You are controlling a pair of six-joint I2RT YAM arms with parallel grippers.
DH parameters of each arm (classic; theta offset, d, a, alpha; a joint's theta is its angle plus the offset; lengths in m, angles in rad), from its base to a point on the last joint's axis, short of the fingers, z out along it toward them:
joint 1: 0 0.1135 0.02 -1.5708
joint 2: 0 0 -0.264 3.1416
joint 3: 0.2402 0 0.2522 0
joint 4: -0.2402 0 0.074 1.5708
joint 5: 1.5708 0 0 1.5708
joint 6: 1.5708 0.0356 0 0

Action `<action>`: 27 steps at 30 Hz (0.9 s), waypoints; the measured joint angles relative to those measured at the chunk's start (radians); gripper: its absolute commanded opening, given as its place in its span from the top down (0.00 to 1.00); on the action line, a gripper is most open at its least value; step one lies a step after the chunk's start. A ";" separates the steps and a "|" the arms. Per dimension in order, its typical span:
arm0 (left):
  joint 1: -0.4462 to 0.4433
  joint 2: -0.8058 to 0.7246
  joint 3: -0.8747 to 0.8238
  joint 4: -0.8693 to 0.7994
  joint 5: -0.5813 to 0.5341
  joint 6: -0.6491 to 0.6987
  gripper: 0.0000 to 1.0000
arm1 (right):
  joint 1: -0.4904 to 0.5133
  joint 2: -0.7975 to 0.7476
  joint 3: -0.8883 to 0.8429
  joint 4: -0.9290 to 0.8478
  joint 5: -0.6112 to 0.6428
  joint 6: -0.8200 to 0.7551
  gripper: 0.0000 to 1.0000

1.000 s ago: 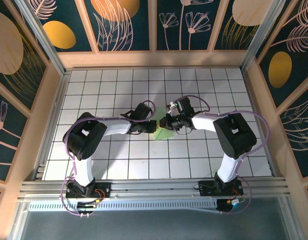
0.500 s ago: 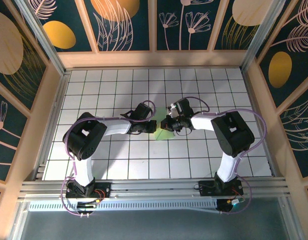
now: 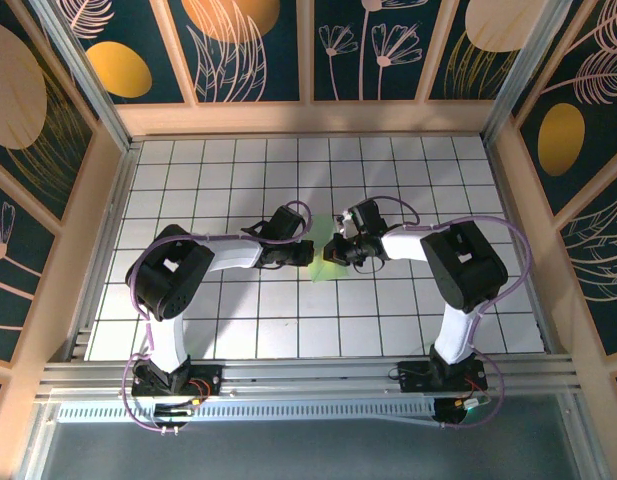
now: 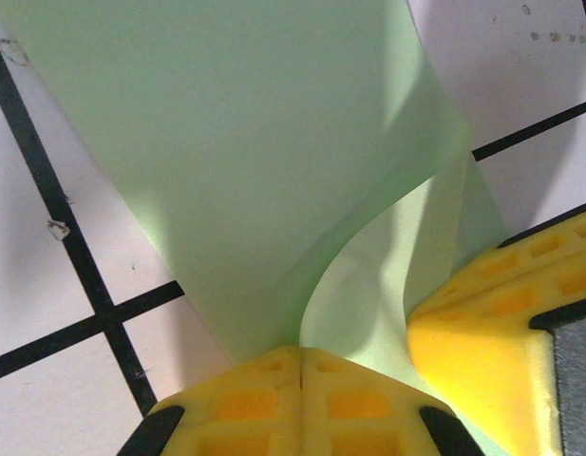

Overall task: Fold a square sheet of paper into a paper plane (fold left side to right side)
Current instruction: Fold the triangle a second time at the center of the table.

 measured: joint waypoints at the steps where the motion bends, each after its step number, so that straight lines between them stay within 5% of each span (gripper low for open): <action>1: 0.000 0.000 0.000 0.000 0.001 0.000 1.00 | 0.001 0.000 0.000 0.000 0.002 -0.001 1.00; 16: 0.001 -0.093 -0.053 -0.018 -0.056 -0.043 0.78 | 0.003 0.009 0.000 0.000 0.009 -0.024 1.00; 27: 0.001 -0.248 -0.157 0.063 0.082 -0.167 0.99 | 0.003 0.009 0.000 0.000 0.010 -0.024 1.00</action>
